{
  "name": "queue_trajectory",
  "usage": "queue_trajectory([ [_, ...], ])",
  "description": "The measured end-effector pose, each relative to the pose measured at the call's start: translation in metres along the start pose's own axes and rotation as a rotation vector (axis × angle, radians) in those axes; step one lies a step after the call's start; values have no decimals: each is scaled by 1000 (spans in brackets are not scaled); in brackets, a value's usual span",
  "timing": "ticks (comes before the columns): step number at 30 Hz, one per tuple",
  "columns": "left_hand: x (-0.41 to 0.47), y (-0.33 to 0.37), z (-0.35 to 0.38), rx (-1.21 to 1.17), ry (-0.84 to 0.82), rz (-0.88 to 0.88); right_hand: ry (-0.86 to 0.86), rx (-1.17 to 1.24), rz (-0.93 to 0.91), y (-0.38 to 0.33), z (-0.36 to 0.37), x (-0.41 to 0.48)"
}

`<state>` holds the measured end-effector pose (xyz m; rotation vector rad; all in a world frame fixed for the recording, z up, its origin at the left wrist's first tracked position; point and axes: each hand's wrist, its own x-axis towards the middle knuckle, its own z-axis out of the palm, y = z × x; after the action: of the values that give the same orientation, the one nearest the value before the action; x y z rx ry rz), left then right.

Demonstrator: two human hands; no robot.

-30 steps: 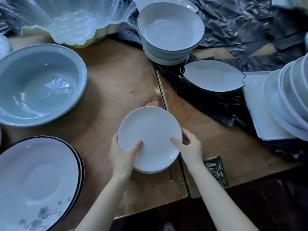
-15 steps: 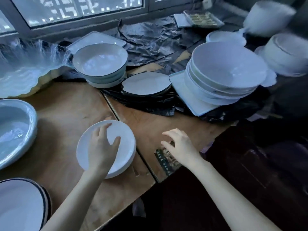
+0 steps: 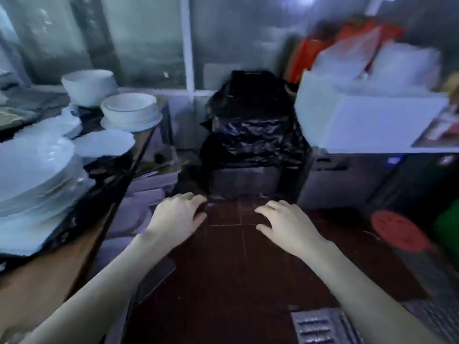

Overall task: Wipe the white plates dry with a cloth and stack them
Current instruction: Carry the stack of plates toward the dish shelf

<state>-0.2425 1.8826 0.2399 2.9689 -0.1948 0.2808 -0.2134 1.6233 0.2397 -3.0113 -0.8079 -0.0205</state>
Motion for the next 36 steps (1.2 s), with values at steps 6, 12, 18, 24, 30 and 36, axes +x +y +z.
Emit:
queue_trajectory([
  [6,115,232,28,-48,-19,580,70,2,583,169,-29,-160],
  [12,140,473,57,-161,-78,1015,89,-10,1117,266,-49,-341],
  [18,142,683,73,-303,-141,1299,121,-58,1485,341,-79,-464],
  [24,128,851,84,-413,-192,1481,147,-114,1714,409,-97,-547],
  [30,99,983,103,-472,-257,1604,149,-95,1869,470,-88,-626],
  [36,70,1126,131,-515,-272,1661,185,-94,1935,559,-77,-718],
])
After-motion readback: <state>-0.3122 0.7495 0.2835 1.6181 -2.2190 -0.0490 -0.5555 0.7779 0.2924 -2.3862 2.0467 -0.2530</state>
